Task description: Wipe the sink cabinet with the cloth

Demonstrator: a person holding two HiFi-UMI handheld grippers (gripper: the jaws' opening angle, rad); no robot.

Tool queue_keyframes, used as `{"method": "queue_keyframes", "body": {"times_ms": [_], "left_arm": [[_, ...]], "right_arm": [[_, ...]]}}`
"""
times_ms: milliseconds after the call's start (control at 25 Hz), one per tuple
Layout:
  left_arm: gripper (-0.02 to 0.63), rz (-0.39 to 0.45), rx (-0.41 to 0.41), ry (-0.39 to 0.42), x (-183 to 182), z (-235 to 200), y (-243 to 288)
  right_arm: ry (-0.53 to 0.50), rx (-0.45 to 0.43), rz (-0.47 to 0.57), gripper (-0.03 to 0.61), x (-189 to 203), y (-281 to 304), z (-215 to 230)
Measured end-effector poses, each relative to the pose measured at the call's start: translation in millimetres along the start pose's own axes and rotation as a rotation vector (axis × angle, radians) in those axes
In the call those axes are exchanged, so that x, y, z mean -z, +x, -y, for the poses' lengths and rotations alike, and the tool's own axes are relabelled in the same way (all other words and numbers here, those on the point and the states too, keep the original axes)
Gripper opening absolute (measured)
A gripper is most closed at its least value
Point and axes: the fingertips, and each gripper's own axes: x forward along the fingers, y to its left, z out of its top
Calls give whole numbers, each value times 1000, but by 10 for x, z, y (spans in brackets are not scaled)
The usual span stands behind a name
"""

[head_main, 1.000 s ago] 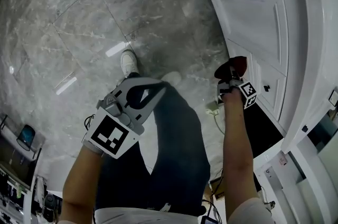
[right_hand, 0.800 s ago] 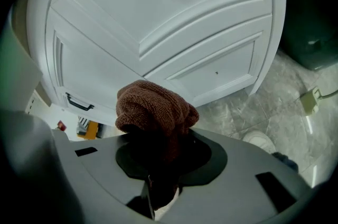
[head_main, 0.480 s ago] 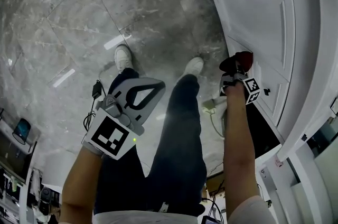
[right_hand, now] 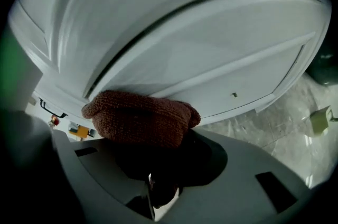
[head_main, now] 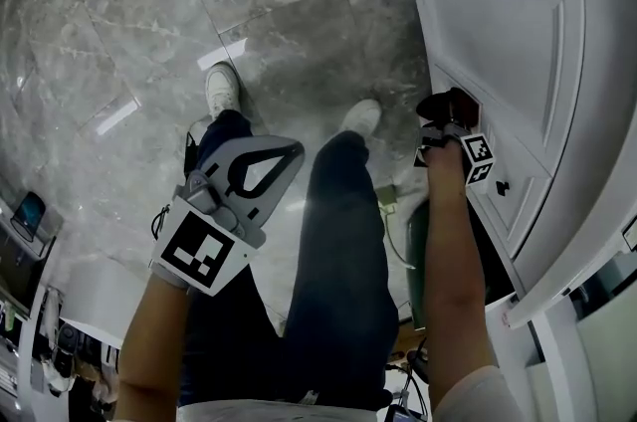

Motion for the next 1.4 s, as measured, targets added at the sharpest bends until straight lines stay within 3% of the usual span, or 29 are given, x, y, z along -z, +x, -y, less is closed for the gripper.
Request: {"method": "queue_keyframes", "body": {"times_ms": [480,760,1040,1400], "left_arm": [[11,0,-30,37,-13,-193,176],[11,-20,-23,69,36,-312,252],[11,-44,1,99,43,-302,293],[11,-68,33,132,57,-165,372]], "right_arm": [[-77,26,-39,100,202,558,294],[-82,16,-1,100,268,757,435],[-109,16,29,100,244,689,534],[-107,84,34,100,68,399,1118]]}}
